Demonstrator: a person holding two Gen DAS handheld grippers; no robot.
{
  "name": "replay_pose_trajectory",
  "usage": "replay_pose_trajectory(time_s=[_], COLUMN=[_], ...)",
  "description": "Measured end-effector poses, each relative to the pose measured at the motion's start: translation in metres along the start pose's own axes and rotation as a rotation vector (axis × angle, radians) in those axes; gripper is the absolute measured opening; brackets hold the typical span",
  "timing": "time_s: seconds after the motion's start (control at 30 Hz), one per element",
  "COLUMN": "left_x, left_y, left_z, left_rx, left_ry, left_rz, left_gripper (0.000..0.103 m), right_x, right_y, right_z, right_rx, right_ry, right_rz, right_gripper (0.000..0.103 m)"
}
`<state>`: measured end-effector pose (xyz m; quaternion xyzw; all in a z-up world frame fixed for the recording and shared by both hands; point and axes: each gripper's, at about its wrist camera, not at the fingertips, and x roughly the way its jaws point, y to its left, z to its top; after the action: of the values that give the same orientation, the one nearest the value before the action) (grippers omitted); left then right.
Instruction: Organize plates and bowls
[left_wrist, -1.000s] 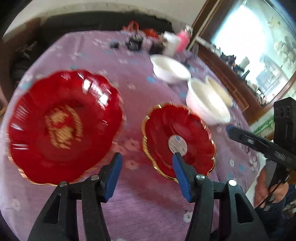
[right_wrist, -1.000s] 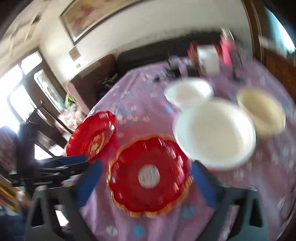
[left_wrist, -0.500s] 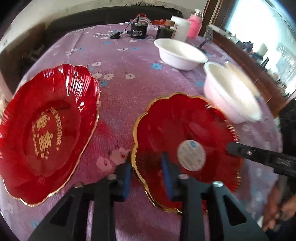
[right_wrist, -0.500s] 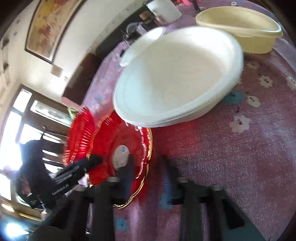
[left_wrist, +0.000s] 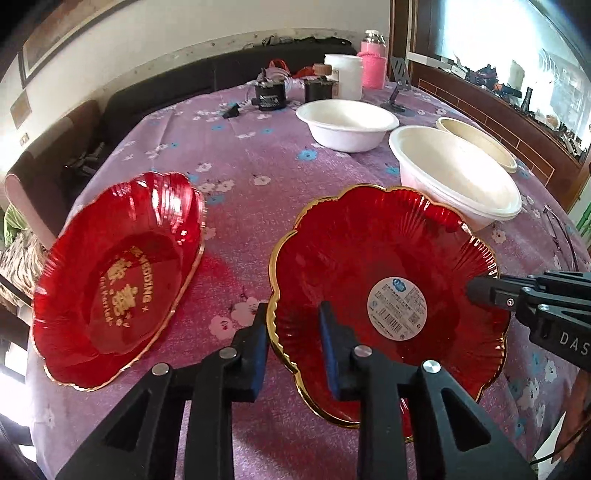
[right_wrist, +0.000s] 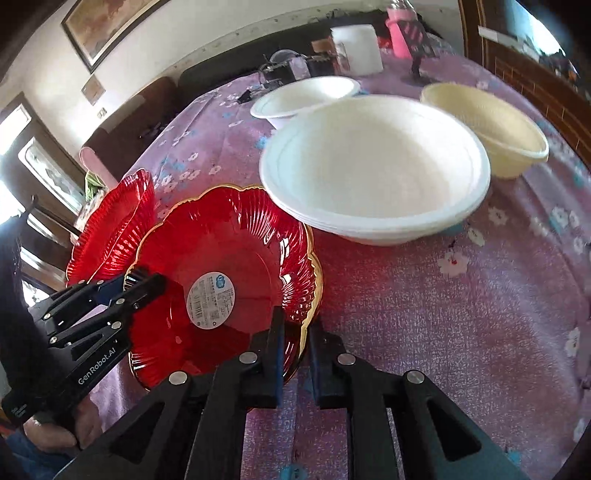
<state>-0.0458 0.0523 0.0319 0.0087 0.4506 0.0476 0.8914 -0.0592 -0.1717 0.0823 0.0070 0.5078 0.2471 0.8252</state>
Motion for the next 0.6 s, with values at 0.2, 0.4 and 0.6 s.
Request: replay_pose_trajectory(time_s=[0.2,0.4,0.6], left_x=[-0.015,-0.019,-0.022], left_y=[0.002,0.005,0.004], left_z=[0.001,0.002,0.001], left_rx=[0.004,-0.001,0.005], left_ry=[-0.055,-0.07,-0.083], left_rz=[0.033,0.038,0.051], left_gripper=[0.026,0.026,0.026], right_x=[-0.011,-0.016,-0.018], right_y=[0.01,0.014,0.016], right_z=[0.004,0.005,0.004], right_rx=[-0.03,-0.041,-0.045], right_ry=[-0.038,-0.054,-0.061], right_rz=[-0.013,-0.015,-0.015], right_gripper=[0.013,0.013,0.013])
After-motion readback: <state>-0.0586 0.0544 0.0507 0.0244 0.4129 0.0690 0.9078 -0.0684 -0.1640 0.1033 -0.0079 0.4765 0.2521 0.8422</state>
